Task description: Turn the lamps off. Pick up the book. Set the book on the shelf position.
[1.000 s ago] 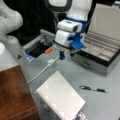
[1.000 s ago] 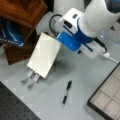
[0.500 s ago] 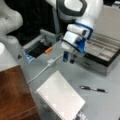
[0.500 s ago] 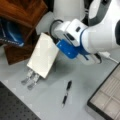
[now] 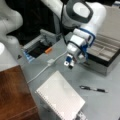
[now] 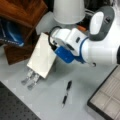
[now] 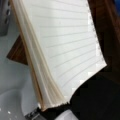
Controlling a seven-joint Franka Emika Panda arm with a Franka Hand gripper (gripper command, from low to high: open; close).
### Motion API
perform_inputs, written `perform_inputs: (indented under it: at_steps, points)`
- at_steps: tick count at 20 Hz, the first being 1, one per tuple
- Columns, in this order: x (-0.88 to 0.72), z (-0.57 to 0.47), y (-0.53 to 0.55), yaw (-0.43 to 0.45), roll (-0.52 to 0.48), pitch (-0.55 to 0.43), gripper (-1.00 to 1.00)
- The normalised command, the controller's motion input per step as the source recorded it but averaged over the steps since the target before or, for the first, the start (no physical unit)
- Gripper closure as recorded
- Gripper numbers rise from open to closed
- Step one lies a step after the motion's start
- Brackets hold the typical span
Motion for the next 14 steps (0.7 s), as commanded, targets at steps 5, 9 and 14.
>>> perform_inputs:
  at_steps: [5,9,14]
  points:
    - [0.31,-0.22,0.18,-0.185,-0.574,0.022,-1.00]
    - [0.26,-0.23,0.15,-0.150,-0.531,0.000,-1.00]
    - [0.24,-0.30,0.06,-0.040,-0.507,-0.035,-1.00]
